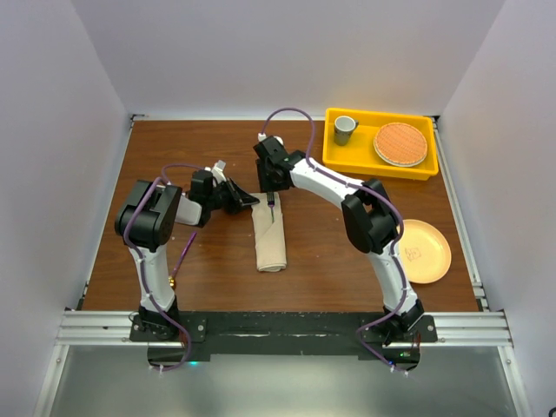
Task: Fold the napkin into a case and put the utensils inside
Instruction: Insert the fork into the folded napkin, then pick up the spoon from the corner of the board.
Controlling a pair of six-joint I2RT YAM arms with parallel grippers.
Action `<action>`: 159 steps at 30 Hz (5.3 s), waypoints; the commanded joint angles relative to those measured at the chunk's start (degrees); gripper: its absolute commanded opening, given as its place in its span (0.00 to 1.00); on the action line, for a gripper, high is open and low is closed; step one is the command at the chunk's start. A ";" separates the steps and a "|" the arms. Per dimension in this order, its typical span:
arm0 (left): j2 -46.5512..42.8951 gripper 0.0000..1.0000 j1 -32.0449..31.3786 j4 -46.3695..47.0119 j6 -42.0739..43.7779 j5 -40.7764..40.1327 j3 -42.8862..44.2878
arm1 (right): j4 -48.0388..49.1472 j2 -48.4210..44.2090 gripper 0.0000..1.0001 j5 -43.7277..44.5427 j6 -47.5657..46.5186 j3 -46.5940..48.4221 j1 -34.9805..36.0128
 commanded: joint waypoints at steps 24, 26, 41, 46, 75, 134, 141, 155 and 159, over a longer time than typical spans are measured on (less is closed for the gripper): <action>1.19 0.00 0.56 1.03 0.07 -0.68 1.27 | 1.60 1.99 0.37 2.93 -1.76 1.22 -0.24; 1.28 0.00 0.56 1.03 0.07 -0.59 1.35 | 1.42 1.73 0.35 2.75 -1.76 1.22 -0.23; 1.54 0.00 0.56 1.11 0.15 -0.77 1.53 | -0.25 -3.19 0.22 1.17 0.26 -2.73 -0.06; 1.46 0.00 0.56 0.85 0.33 -0.94 1.27 | -0.69 -3.81 0.22 0.91 1.22 -4.14 -0.15; 1.37 0.00 0.48 0.50 0.24 -1.47 0.91 | 0.10 -6.71 0.22 3.01 3.42 -2.47 0.12; -22.99 0.75 50.46 -110.60 112.14 26.22 26.22 | 2.09 -14.75 0.98 -52.51 -60.03 -4.61 4.58; -21.64 0.71 61.47 -113.32 116.95 25.35 21.05 | -9.65 1.18 0.92 -62.11 -86.03 15.25 12.94; -29.39 0.70 63.93 -113.15 119.16 24.89 15.42 | 2.46 13.85 0.63 -62.47 -88.08 18.88 21.03; -29.48 0.70 64.90 -113.23 119.16 25.34 15.24 | 8.53 15.87 0.60 -61.85 -82.63 19.15 22.09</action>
